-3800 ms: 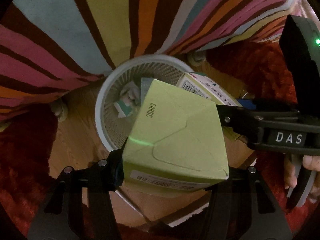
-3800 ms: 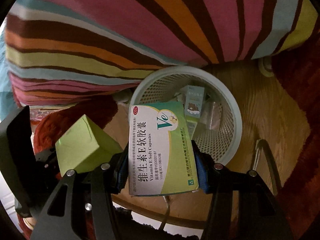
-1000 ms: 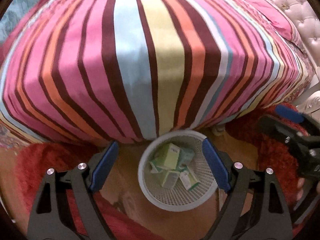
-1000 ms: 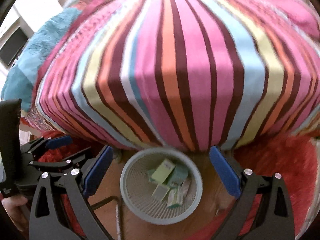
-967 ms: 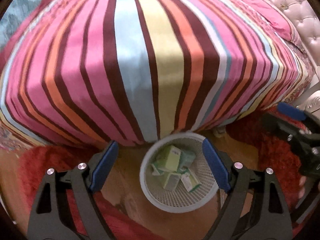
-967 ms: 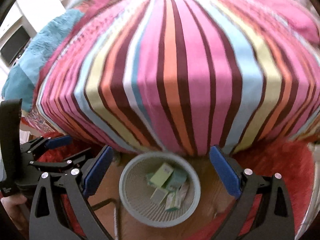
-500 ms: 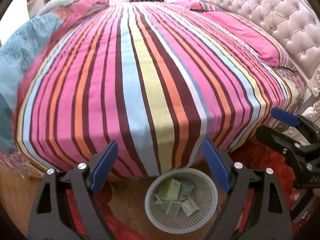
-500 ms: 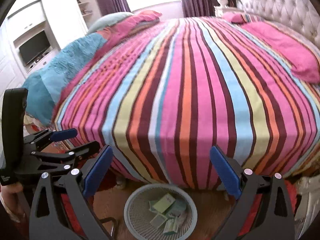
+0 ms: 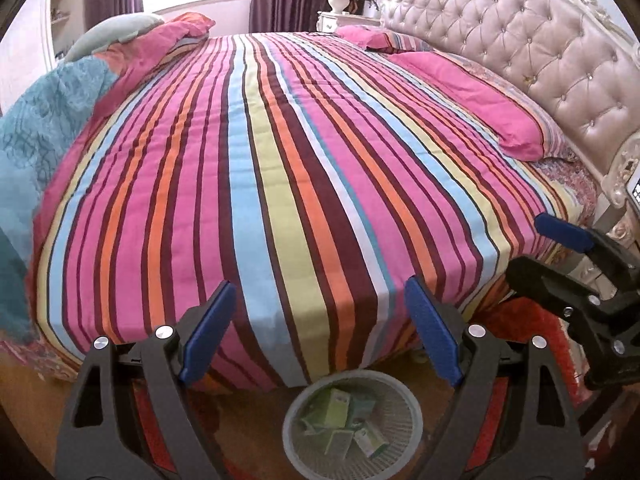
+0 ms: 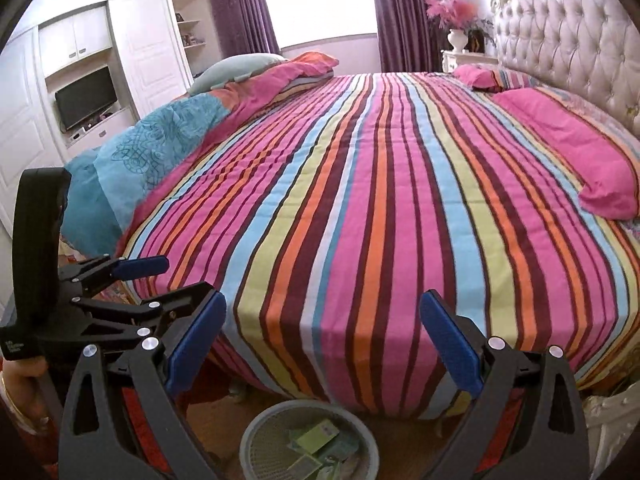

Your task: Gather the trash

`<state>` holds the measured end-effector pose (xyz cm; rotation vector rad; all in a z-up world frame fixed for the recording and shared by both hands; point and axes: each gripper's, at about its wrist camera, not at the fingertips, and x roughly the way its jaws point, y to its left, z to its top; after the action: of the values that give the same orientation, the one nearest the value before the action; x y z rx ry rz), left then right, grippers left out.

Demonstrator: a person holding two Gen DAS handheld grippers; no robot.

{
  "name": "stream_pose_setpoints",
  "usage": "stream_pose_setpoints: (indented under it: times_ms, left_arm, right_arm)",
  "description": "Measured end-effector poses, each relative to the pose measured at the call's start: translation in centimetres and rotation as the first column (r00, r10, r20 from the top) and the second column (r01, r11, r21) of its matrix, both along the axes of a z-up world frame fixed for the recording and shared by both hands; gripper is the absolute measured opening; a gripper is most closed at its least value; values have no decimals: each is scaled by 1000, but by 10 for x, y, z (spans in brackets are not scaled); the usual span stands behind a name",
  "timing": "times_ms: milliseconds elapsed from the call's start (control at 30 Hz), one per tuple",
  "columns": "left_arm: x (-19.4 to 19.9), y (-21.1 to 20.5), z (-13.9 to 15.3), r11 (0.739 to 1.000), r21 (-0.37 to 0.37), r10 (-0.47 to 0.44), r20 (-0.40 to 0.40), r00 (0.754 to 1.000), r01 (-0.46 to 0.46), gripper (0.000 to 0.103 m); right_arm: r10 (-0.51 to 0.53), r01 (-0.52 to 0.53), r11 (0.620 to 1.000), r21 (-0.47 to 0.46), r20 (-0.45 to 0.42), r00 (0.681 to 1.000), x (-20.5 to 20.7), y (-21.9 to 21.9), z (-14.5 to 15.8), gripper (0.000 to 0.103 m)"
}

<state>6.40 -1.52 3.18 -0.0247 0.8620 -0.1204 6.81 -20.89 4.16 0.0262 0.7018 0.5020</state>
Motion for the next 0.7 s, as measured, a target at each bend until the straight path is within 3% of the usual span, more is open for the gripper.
stream_pose_setpoints:
  times_ms: [333, 700]
  left_arm:
    - [10, -13, 10, 997, 71, -15, 44, 999, 12, 84]
    - [14, -12, 11, 996, 85, 0, 40, 999, -3, 83]
  right_arm:
    - [-7, 7, 1000, 14, -3, 1000, 9, -3, 4, 93]
    - [9, -9, 1000, 13, 12, 1000, 15, -3, 8, 93]
